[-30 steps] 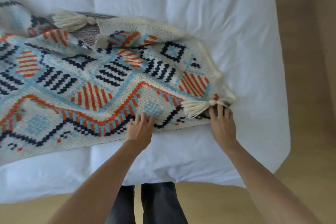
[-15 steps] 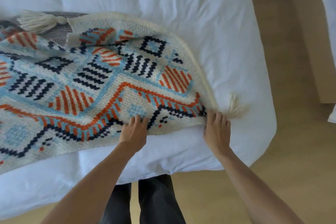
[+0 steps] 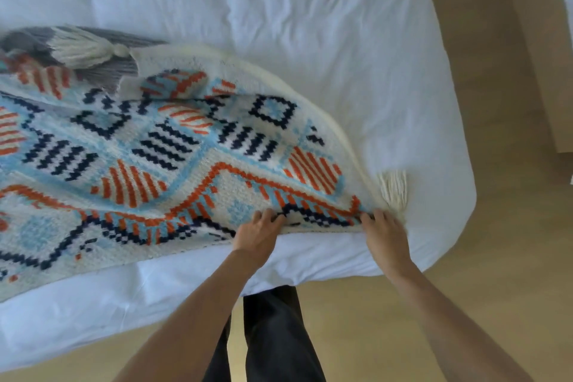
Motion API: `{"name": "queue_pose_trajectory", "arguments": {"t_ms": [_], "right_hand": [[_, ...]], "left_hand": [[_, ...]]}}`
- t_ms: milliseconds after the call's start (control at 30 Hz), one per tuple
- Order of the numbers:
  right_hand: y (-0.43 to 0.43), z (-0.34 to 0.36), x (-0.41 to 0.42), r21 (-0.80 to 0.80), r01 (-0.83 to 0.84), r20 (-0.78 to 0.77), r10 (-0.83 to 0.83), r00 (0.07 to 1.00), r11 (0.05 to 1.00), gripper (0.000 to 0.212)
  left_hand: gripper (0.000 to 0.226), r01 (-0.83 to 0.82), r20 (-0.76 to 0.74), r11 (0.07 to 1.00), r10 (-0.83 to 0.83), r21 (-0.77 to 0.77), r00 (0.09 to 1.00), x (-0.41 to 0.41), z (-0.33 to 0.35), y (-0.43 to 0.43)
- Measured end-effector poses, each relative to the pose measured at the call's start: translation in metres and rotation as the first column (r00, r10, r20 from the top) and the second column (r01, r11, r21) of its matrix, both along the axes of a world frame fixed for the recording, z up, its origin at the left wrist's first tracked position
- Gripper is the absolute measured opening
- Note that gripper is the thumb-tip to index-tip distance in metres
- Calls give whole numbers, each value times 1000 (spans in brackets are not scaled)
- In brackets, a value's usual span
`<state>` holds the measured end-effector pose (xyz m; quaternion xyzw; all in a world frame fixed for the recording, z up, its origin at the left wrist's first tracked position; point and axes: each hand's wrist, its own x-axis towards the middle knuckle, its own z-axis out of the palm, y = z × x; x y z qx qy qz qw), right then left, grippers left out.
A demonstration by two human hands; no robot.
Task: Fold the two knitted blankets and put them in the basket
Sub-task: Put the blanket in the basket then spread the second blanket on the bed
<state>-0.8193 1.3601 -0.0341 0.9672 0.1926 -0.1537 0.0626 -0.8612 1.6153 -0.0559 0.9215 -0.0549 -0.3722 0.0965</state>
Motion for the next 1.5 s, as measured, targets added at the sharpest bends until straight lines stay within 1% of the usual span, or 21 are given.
{"name": "queue_pose_trajectory", "arguments": {"t_ms": [100,167,267,333,400,500,567,633,767,900,1000,1067,1133,1200,1233,1267,1333,1433,1500], "right_hand": [[-7,5,-23,-126,52,-147,-71,987,991,35],[2,5,-23,-193,79,-249,-127,960,978,33],[16,2,-7,-175,70,-361,-130,924,982,29],[28,2,9,-164,59,-379,-118,918,985,31],[49,6,28,-83,52,-320,-76,945,995,31],[98,12,57,116,40,-228,-12,974,992,26],[140,16,74,242,19,-176,25,984,970,26],[182,19,89,312,-28,-135,74,988,950,28],[257,23,113,354,-107,-117,157,981,929,38],[319,22,132,392,-175,-105,233,967,903,49],[353,16,150,388,-209,-114,272,956,898,57],[369,7,162,342,-210,-146,273,951,916,64],[379,-3,172,285,-185,-178,242,954,940,63],[384,-10,181,254,-154,-176,202,964,955,51],[385,-12,187,258,-142,-160,188,969,956,42],[385,-13,194,278,-128,-135,170,976,952,35],[380,-10,212,342,-46,-86,80,993,939,28],[360,0,254,427,157,11,-179,984,890,23],[339,10,289,435,217,95,-284,954,874,23]], "left_hand": [[53,-3,-78,1000,1,-28,997,-15,4,-10],[55,-43,-165,995,27,-94,986,-15,6,-6],[51,-111,-281,974,51,-200,958,-8,11,7],[45,-158,-293,963,90,-218,952,-1,12,16],[42,-202,-246,957,148,-209,958,8,15,26],[42,-281,-98,943,267,-178,959,24,18,51],[41,-362,-29,916,362,-173,932,37,21,75],[45,-429,38,888,441,-166,897,50,23,104],[44,-543,177,827,562,-148,808,76,32,168],[41,-639,299,749,659,-175,691,96,42,228],[38,-636,425,765,611,-102,667,113,43,265],[42,-610,468,792,551,-31,691,126,39,286],[49,-551,409,833,489,43,771,140,32,302],[56,-497,312,861,446,107,839,152,22,313],[59,-494,269,860,449,128,852,158,19,316],[62,-503,234,852,465,143,854,164,15,318],[65,-535,212,831,502,151,839,177,12,319],[73,-593,269,795,548,128,792,205,10,318],[67,-610,289,786,564,97,773,231,13,316]]}}
